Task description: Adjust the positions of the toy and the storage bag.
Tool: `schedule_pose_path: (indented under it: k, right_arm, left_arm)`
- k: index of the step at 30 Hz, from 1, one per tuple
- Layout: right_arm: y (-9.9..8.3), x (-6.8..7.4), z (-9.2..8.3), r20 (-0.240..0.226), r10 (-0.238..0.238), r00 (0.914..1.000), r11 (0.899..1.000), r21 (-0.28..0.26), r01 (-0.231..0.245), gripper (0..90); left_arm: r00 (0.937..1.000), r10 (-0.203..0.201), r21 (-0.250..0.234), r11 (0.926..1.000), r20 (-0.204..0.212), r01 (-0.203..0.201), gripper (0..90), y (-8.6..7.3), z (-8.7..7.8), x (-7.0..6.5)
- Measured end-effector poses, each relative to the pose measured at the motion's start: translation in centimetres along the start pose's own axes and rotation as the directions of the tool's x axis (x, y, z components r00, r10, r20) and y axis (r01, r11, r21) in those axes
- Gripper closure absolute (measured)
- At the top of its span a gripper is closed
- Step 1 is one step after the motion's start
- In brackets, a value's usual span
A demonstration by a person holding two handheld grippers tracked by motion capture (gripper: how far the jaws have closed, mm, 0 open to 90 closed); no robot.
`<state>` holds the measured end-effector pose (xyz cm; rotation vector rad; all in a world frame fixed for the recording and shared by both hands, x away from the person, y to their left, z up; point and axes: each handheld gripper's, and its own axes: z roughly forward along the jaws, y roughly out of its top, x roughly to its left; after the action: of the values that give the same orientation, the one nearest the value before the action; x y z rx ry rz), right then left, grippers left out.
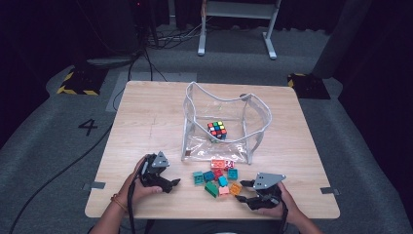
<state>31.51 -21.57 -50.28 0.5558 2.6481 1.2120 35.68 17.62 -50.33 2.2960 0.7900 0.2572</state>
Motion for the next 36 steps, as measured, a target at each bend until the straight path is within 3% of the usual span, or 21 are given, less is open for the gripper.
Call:
schedule_pose_path:
  k: [11,17,24,27,36]
  right_arm:
    - [0.4,0.2,0.5,-0.002,-0.010,0.9999,1.000,-0.014,0.010,58.6]
    - [-0.2,-0.6,-0.2,0.005,-0.004,1.0000,1.000,-0.015,0.004,59.2]
    - [-1.7,-2.7,-2.0,0.068,0.045,0.9967,0.999,-0.015,-0.044,59.3]
    - [-2.7,-4.0,-3.1,0.117,0.094,0.9887,0.995,-0.024,-0.092,59.3]
    - [-3.4,-5.7,-4.0,0.170,0.120,0.9780,0.993,-0.033,-0.116,59.3]
  left_arm:
    - [1.0000,0.009,0.002,1.0000,0.001,-0.009,5.8,0.0,0.0,0.1]
    - [1.0000,0.009,0.002,1.0000,0.001,-0.009,5.8,0.0,0.0,0.1]
    - [1.0000,0.009,0.001,1.0000,0.001,-0.009,5.9,0.0,0.0,0.1]
    - [1.0000,0.006,0.002,1.0000,0.005,-0.006,5.9,0.0,0.0,0.0]
    - [0.9999,0.012,0.000,0.9999,0.004,-0.012,6.0,0.0,0.0,0.1]
